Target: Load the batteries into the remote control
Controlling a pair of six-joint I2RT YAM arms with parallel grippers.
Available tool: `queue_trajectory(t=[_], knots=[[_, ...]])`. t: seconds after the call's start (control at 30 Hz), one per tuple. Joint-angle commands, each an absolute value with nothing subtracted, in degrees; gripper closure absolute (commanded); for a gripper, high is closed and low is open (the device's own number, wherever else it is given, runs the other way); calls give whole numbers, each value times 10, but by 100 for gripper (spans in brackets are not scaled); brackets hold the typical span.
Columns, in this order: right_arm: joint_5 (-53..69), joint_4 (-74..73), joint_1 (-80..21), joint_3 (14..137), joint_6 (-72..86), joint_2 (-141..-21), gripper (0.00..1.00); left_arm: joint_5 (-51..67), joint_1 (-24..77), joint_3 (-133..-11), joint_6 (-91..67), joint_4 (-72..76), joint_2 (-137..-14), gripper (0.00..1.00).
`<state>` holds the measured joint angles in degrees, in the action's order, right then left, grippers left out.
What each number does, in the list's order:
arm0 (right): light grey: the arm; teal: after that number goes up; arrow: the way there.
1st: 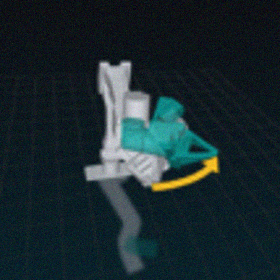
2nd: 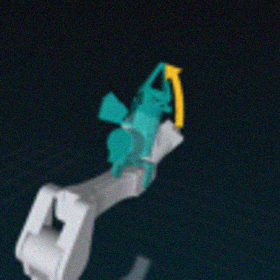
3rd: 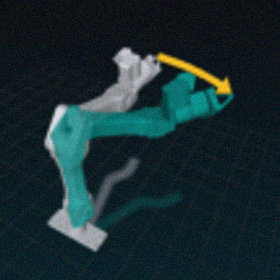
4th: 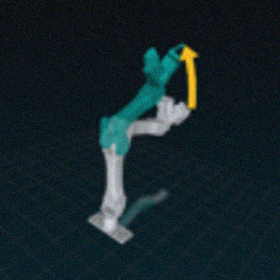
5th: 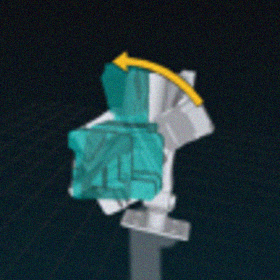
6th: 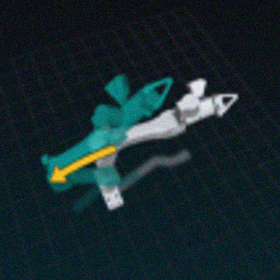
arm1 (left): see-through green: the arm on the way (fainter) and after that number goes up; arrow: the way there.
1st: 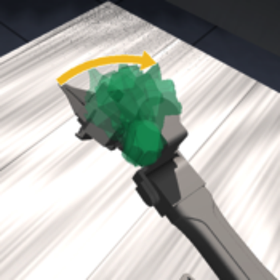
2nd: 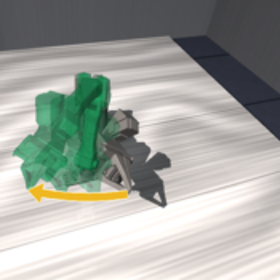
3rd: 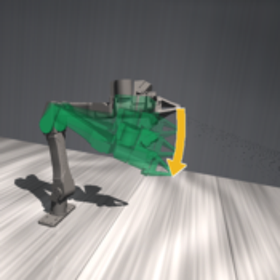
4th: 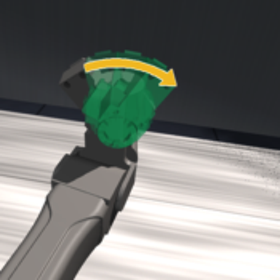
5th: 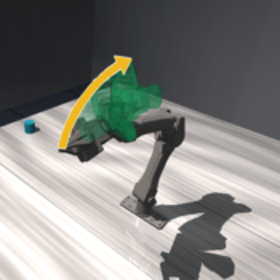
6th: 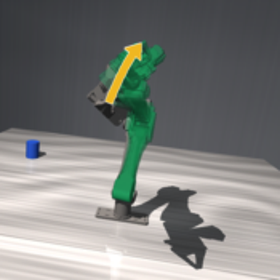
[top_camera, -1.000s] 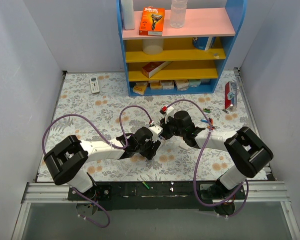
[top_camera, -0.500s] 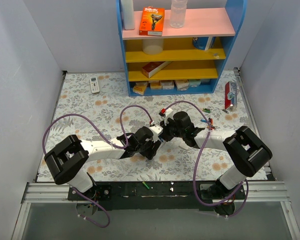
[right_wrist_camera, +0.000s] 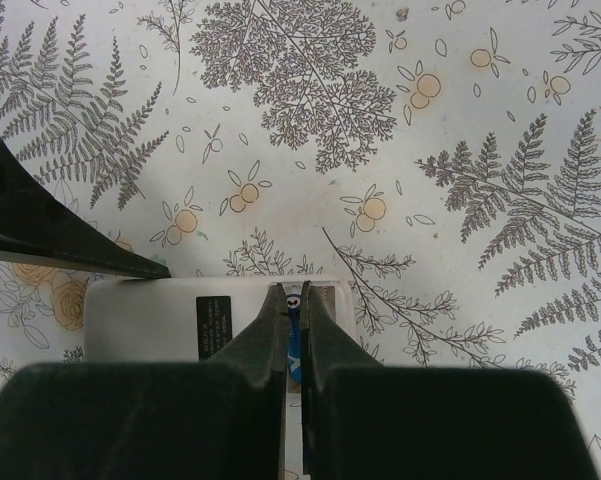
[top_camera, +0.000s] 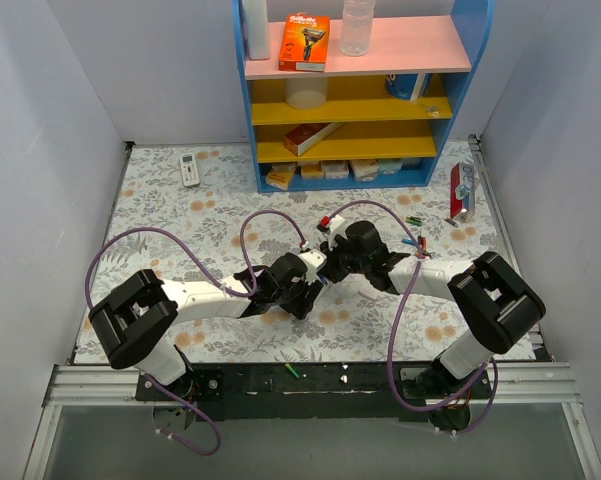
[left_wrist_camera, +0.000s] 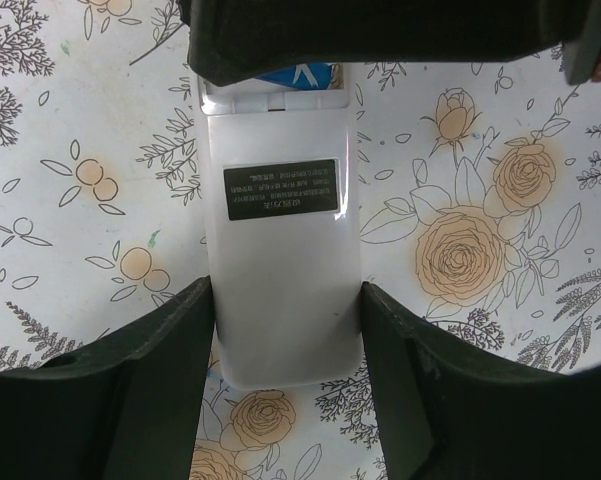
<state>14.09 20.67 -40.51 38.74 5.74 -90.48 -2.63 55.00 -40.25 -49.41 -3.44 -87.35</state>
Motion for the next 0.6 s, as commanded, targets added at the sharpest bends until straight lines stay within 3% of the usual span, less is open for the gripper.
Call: queue_trajectory(t=[0.0,0.57], knots=[[142,135,-408,410,36,-904,99,-40,555,-422,-504,-53,-879,68],[138,83,-421,415,28,-960,99,-72,554,-421,-521,-49,-881,71]])
